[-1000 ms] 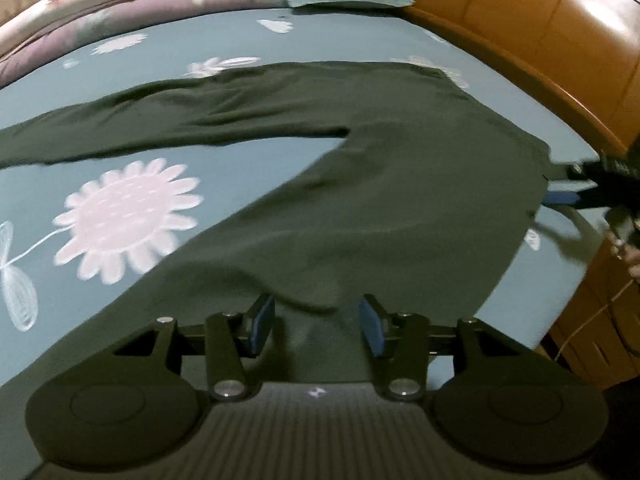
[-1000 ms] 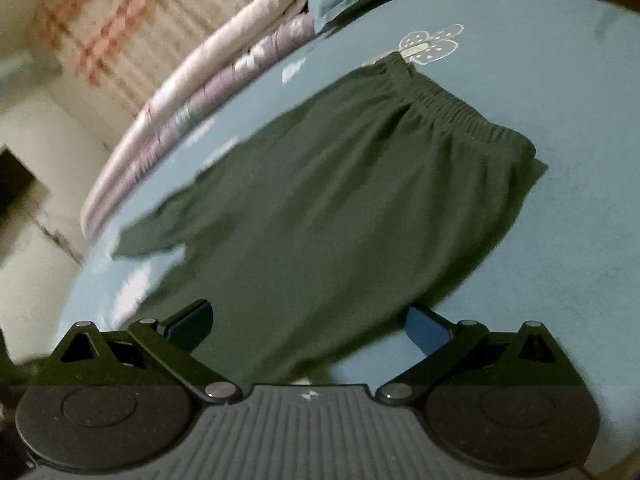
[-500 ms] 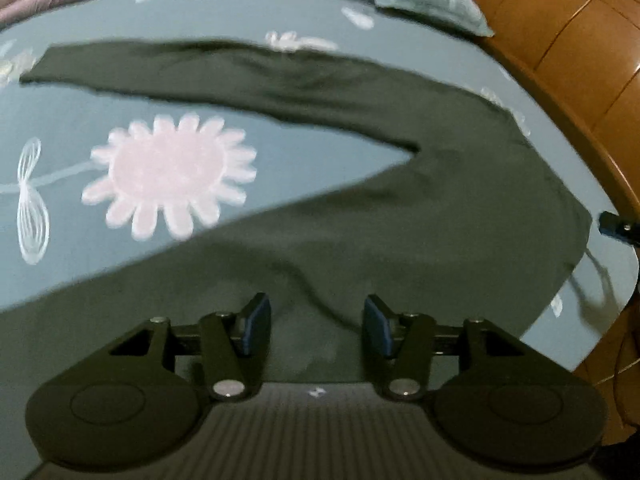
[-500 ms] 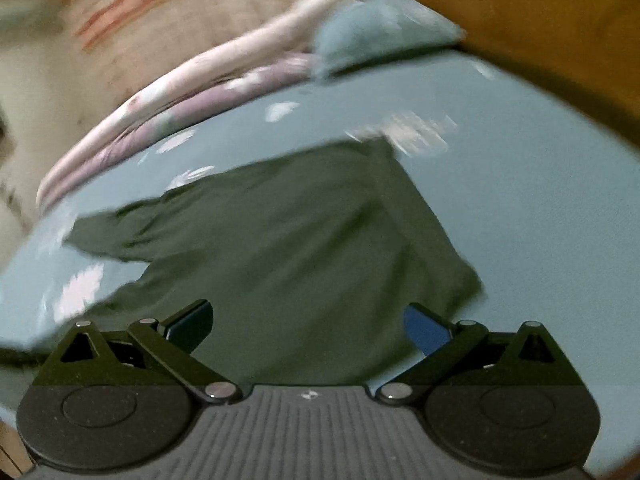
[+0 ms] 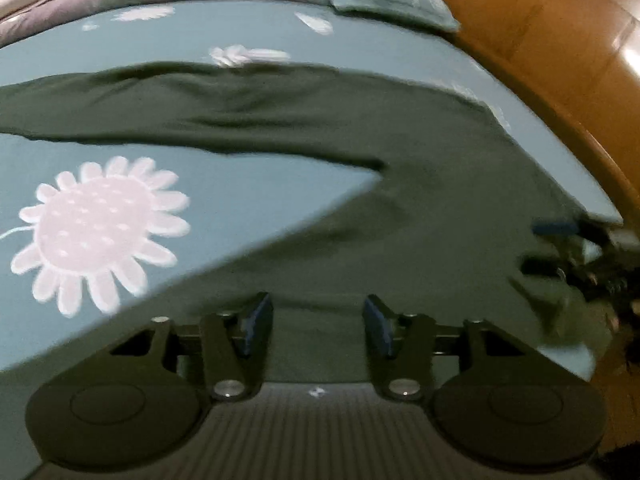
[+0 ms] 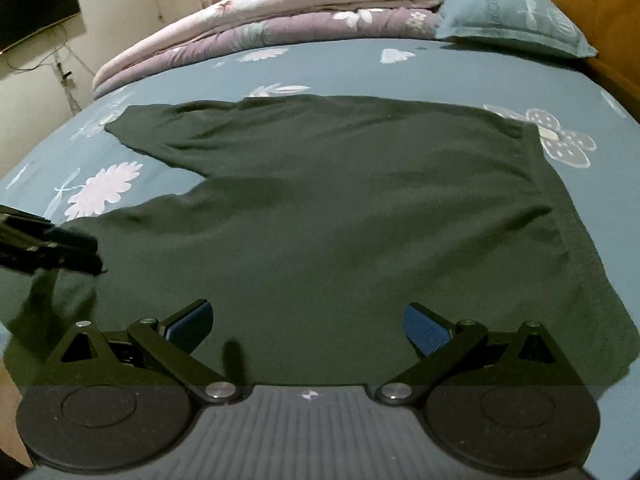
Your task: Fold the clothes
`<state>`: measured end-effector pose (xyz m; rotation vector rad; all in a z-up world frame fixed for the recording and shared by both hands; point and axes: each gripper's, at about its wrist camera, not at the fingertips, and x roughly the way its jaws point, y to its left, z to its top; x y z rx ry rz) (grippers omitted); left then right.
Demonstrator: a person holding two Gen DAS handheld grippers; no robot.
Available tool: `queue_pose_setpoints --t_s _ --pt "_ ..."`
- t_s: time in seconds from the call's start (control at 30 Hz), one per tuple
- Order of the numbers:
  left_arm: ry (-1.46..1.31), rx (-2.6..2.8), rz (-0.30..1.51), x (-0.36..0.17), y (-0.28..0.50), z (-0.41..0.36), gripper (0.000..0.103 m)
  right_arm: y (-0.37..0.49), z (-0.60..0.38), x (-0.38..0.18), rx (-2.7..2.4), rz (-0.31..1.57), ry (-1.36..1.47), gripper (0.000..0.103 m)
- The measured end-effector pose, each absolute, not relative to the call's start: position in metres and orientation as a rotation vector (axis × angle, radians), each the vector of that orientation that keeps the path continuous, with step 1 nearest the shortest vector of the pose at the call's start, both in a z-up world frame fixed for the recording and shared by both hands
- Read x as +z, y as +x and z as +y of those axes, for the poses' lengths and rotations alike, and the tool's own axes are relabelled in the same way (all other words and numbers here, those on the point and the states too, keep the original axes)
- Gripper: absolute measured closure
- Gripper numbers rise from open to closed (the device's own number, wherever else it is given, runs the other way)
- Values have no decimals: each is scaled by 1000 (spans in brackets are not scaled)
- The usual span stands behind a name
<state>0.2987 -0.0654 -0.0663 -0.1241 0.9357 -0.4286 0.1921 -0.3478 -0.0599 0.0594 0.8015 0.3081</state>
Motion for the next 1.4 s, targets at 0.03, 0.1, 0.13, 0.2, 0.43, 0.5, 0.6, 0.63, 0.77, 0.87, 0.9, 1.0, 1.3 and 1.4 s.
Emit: queue_pose_setpoints --t_s 0.03,0.1,0.13,0.2,0.43,0.5,0.6,0.63,0.77,0.87,0.9,1.0,1.3,1.4 --pt "-133 -411 934 -65 303 -63 54 191 -348 -61 307 804 59 0" --pt "-138 -356 931 -58 310 -57 56 190 -347 -63 306 809 58 0" --pt "-127 -333 926 -52 309 -55 57 189 -347 -65 305 812 57 0" --pt "-130 -356 903 -41 296 -50 54 188 -346 -67 304 817 56 0" --pt "1 -300 972 -58 227 -32 46 185 -341 -72 295 806 7 0" --pt "20 -257 1016 -67 216 -26 44 184 -339 -72 300 809 -25 0" --pt "16 -235 1006 -63 218 -25 38 183 -335 -73 315 818 -84 0" --pt "15 -228 1003 -61 218 -24 39 182 -335 -73 319 818 -96 0" --pt "9 -200 989 -56 220 -23 39 184 -335 -73 317 829 -106 0" --pt "5 -179 979 -51 221 -21 38 186 -332 -72 304 845 -122 0" --pt "4 -172 976 -50 221 -21 38 186 -331 -72 299 851 -126 0" --pt "-22 -139 1005 -60 221 -15 38 188 -329 -71 288 868 -128 0" --pt "-89 -73 989 -45 209 16 37 196 -325 -68 277 922 -143 0" --pt "-99 -89 936 -27 227 27 36 199 -321 -68 254 936 -139 0"
